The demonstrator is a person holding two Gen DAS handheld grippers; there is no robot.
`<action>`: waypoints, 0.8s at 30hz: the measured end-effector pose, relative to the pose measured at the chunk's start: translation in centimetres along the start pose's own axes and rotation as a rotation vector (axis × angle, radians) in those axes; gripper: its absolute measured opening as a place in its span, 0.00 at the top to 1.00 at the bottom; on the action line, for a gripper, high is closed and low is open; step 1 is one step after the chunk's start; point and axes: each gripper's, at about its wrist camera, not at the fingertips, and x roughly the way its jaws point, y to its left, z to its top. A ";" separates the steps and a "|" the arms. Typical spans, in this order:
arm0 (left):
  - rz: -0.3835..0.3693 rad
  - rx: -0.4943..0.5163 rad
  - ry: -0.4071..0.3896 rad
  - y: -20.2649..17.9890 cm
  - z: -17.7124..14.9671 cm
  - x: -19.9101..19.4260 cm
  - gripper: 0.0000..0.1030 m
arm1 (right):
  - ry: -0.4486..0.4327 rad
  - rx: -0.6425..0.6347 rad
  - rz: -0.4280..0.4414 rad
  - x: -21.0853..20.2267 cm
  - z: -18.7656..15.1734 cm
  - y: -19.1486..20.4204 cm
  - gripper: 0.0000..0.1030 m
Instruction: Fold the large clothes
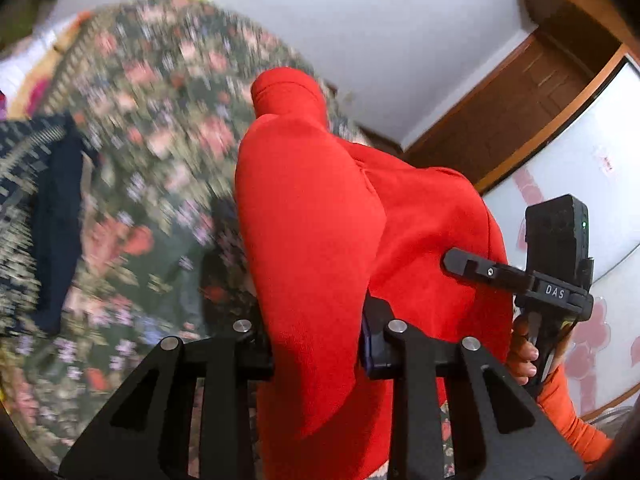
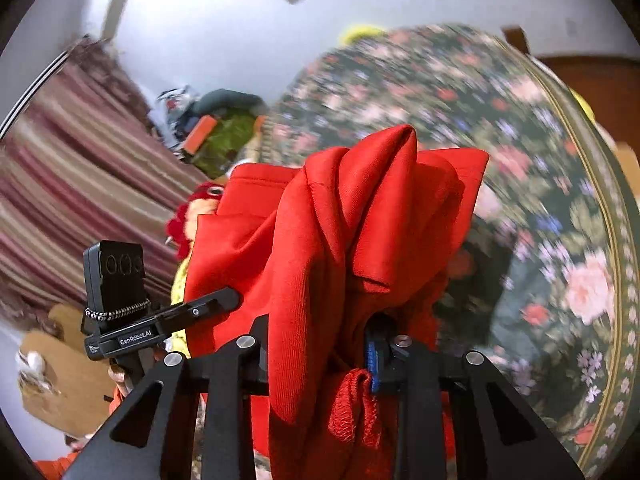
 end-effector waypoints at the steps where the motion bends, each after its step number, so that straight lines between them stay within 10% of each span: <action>1: -0.001 -0.003 -0.029 0.4 0.2 -1.7 0.72 | -0.009 -0.018 0.006 0.0 0.3 1.3 0.74; 13: 0.111 -0.044 -0.243 8.9 2.5 -15.7 0.72 | -0.023 -0.138 0.108 9.4 4.5 15.3 0.74; 24: 0.284 -0.196 -0.184 23.8 5.9 -15.8 0.71 | 0.107 -0.060 0.148 28.3 6.3 19.2 0.74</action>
